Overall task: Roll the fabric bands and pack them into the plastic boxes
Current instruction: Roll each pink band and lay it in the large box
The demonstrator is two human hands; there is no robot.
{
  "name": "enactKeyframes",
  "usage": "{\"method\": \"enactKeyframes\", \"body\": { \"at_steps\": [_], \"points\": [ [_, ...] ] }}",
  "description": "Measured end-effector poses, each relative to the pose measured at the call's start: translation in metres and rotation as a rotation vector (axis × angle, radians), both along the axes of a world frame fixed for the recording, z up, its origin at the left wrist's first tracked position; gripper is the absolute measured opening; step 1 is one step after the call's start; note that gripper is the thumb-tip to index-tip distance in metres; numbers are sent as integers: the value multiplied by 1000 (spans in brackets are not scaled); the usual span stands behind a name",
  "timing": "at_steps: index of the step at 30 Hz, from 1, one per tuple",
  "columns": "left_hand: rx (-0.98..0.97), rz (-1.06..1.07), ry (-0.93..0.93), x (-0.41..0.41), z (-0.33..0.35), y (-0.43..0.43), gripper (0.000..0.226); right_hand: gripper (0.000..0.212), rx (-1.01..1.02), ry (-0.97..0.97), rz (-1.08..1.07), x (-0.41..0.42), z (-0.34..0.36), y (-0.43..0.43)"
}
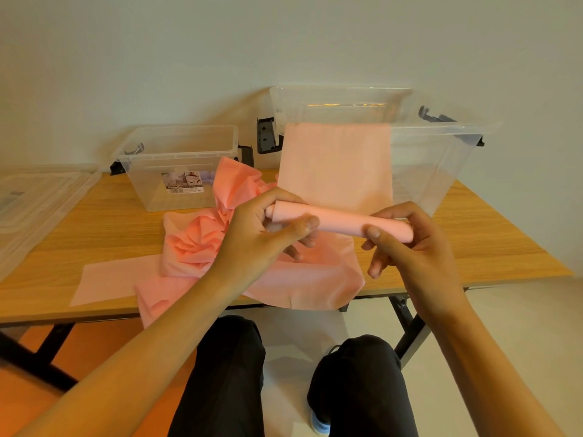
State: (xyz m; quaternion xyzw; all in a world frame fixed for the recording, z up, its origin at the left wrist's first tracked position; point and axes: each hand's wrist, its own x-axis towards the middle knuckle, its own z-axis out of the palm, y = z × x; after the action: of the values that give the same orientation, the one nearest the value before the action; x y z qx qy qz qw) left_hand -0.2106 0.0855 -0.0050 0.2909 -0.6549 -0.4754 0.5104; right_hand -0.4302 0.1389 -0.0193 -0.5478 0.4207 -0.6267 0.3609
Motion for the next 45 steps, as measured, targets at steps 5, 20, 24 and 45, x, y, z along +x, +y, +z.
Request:
{"method": "enactKeyframes", "body": {
  "at_steps": [5, 20, 24, 45],
  "points": [
    [-15, -32, -30, 3, 1, 0, 24, 21, 8, -12, -20, -2, 3, 1],
    [2, -51, -49, 0, -3, -2, 19, 22, 12, 6, -38, -6, 0, 4],
    [6, -28, -37, 1, -4, -4, 21, 23, 37, 15, -38, -5, 0, 2],
    [35, 16, -57, -1, -10, 6, 15, 25, 62, 29, 21, -5, -1, 8]
  ]
}}
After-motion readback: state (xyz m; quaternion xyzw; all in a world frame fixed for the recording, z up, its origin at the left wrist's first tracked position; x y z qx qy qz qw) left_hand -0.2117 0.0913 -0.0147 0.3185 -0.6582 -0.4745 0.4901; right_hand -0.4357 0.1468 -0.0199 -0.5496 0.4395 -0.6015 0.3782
